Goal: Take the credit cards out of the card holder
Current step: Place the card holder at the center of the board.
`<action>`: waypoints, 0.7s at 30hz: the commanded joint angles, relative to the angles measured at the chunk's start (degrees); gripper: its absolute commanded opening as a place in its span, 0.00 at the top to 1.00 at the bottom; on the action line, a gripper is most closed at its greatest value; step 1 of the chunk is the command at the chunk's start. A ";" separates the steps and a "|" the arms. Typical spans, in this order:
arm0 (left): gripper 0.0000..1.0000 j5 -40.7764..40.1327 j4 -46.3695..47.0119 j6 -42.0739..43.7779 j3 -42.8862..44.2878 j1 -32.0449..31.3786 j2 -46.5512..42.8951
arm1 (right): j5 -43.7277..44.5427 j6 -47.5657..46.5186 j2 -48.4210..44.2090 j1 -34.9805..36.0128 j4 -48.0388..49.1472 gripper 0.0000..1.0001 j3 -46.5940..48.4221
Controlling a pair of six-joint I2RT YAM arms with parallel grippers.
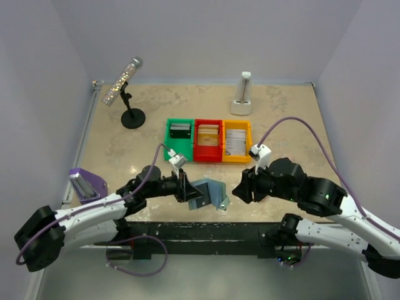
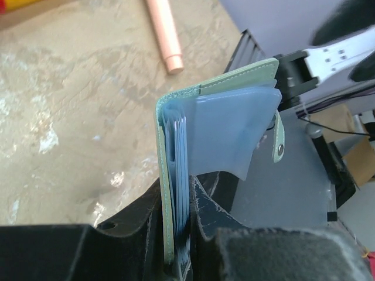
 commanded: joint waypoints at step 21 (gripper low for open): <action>1.00 -4.93 -8.04 3.44 15.66 0.98 30.06 | -3.03 1.99 23.09 -0.69 22.53 1.00 -6.75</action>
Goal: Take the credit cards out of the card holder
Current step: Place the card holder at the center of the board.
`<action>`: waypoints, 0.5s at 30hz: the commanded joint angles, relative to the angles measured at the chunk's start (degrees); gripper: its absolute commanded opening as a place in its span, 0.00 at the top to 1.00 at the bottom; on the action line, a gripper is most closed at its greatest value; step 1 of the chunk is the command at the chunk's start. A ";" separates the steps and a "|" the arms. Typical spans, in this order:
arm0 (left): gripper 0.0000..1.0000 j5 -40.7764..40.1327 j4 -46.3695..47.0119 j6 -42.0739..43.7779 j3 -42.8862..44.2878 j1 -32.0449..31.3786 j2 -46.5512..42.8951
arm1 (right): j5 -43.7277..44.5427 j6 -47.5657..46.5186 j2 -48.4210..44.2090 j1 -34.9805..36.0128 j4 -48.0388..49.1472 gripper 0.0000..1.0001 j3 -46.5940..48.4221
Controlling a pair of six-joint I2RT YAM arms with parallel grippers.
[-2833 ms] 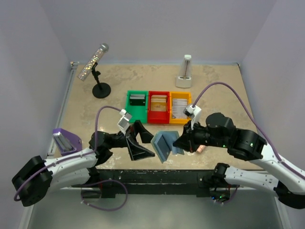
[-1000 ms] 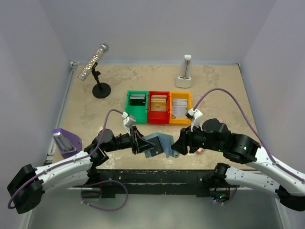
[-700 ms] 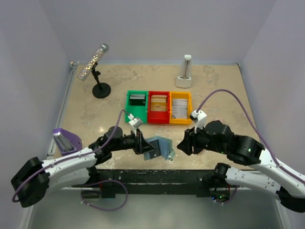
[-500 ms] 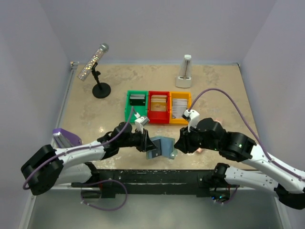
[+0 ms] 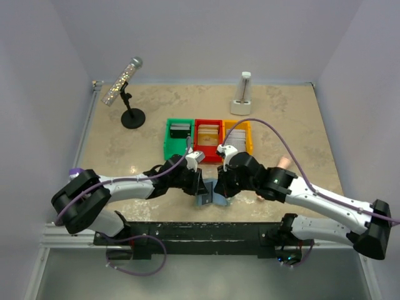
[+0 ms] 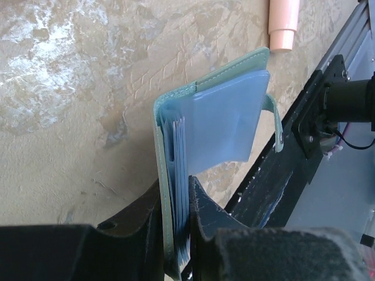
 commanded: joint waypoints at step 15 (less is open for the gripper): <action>1.00 -2.25 -7.31 3.41 5.60 1.58 3.91 | -3.86 3.76 17.14 -8.58 14.36 1.00 -9.50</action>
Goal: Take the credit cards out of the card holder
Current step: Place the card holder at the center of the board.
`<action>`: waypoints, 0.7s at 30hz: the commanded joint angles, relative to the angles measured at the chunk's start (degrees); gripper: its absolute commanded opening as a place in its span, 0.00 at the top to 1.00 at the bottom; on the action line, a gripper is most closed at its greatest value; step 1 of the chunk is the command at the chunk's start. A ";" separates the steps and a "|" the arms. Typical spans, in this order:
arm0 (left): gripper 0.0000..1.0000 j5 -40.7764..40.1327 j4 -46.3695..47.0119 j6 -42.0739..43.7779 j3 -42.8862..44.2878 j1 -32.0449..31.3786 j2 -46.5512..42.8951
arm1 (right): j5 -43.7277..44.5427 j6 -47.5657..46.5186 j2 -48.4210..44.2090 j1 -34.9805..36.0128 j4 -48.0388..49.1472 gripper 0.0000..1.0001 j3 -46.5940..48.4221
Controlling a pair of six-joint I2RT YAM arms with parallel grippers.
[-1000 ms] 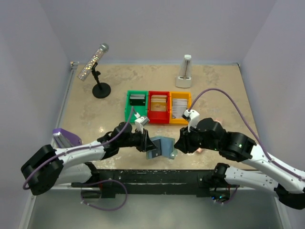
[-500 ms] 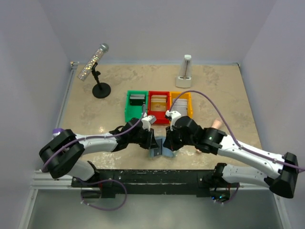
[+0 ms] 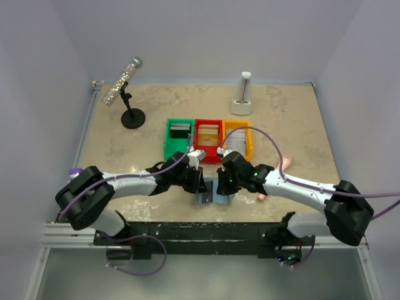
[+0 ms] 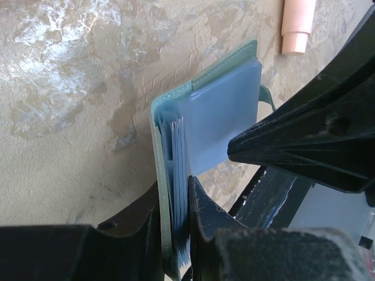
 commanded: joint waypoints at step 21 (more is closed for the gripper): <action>0.33 -12.22 -20.43 6.99 3.83 0.46 -9.50 | -0.76 1.69 4.20 -0.45 4.94 1.00 -3.14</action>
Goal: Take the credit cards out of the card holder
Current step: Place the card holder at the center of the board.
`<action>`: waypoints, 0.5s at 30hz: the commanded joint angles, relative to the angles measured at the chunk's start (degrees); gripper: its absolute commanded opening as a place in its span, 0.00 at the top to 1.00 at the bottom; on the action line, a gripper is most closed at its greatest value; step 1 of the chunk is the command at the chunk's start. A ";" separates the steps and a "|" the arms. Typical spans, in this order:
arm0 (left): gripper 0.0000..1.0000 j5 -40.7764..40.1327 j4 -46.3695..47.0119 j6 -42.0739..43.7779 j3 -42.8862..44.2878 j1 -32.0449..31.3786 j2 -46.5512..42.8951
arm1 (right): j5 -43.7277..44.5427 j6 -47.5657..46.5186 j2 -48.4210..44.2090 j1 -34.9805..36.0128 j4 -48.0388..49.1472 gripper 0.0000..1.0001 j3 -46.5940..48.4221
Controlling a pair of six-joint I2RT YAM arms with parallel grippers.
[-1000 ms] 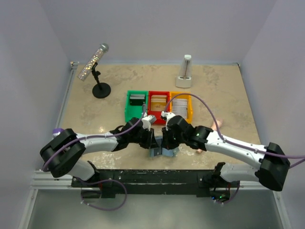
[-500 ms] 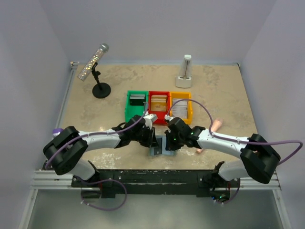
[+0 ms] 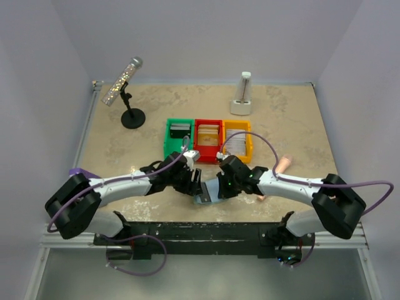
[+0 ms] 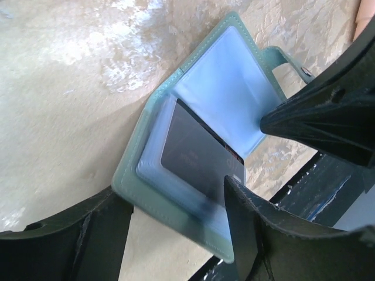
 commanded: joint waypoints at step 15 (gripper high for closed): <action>0.46 -0.52 1.11 -5.48 -6.67 -0.28 -20.60 | 4.12 -4.37 -4.22 -0.19 -5.99 1.00 7.82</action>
